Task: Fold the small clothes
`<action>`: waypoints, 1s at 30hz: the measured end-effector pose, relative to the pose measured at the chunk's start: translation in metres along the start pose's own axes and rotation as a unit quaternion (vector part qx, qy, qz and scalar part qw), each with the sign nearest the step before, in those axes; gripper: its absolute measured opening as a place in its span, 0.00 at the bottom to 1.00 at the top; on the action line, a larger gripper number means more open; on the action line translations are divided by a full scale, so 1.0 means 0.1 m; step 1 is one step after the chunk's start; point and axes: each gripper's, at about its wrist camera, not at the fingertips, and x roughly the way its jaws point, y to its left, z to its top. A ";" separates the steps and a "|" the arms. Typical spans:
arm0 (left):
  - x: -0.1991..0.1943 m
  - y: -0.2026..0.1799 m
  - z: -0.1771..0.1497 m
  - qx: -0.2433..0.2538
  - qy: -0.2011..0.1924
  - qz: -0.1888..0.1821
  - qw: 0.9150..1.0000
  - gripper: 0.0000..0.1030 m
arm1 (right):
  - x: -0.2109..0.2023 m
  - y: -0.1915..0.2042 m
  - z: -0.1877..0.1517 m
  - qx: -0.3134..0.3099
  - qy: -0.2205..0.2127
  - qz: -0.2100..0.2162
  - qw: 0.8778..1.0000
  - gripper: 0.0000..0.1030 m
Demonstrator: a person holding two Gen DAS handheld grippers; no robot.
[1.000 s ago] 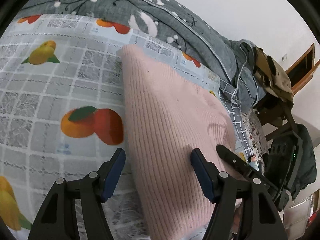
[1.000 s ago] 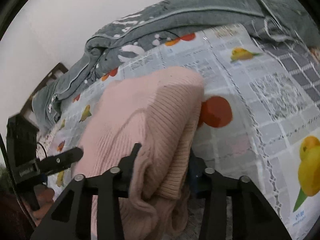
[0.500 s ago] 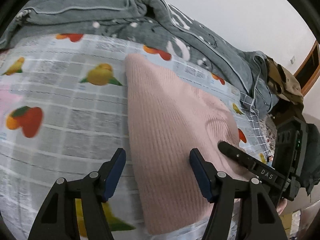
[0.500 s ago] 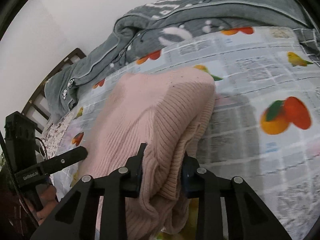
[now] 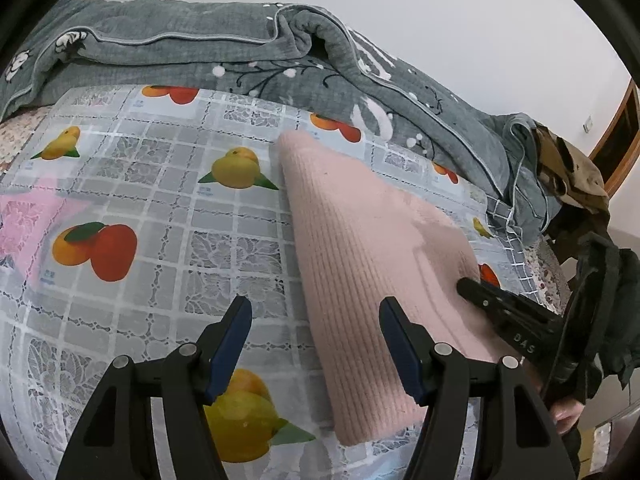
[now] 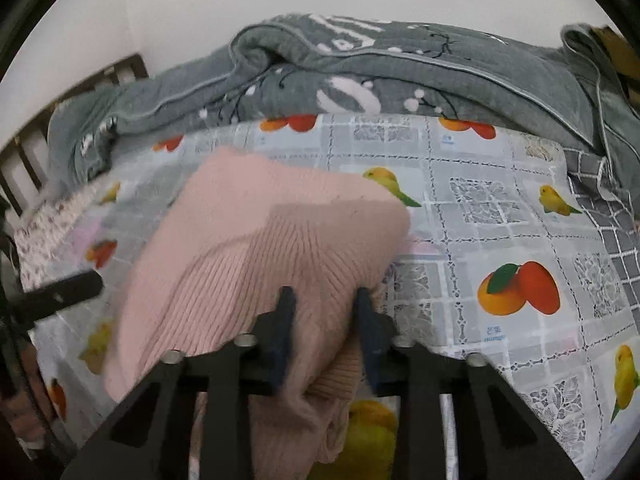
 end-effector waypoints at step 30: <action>0.09 -0.26 0.31 0.035 -0.030 0.016 0.999 0.62 | 0.04 -0.21 -0.07 0.105 -0.006 0.067 0.992 0.17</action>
